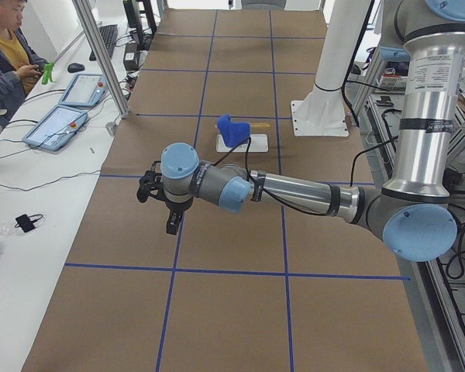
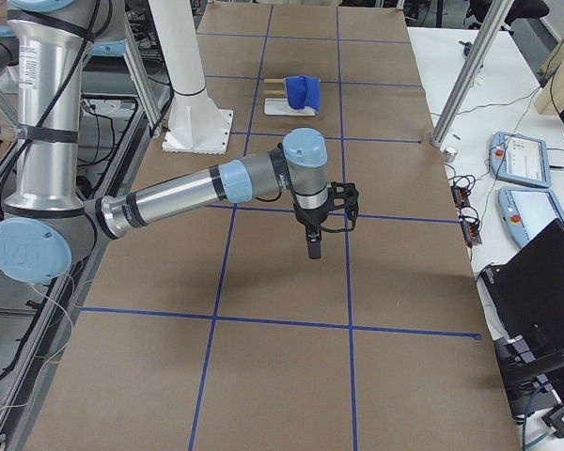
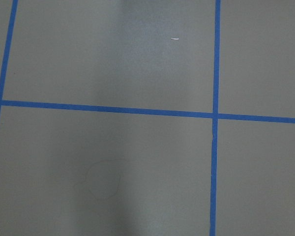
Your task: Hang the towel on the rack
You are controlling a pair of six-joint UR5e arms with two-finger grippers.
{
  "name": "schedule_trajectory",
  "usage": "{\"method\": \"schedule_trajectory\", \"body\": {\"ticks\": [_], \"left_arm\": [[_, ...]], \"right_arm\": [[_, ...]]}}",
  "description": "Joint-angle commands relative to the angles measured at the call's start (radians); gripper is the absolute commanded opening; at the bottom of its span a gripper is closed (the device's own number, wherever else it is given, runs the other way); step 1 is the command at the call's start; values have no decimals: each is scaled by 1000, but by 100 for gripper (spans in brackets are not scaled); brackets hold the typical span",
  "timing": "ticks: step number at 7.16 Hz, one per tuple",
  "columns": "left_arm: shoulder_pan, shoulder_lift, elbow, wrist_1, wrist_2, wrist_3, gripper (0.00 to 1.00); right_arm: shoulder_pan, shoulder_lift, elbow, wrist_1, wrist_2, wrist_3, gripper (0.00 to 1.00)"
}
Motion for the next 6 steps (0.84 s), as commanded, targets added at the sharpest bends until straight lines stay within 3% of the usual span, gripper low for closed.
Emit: {"method": "schedule_trajectory", "body": {"ticks": [1, 6], "left_arm": [[-2, 31, -24, 13, -8, 19, 98], [0, 17, -27, 15, -5, 16, 98]], "right_arm": [[12, -23, 2, 1, 19, -16, 100], [12, -31, 9, 1, 18, -15, 100]]}}
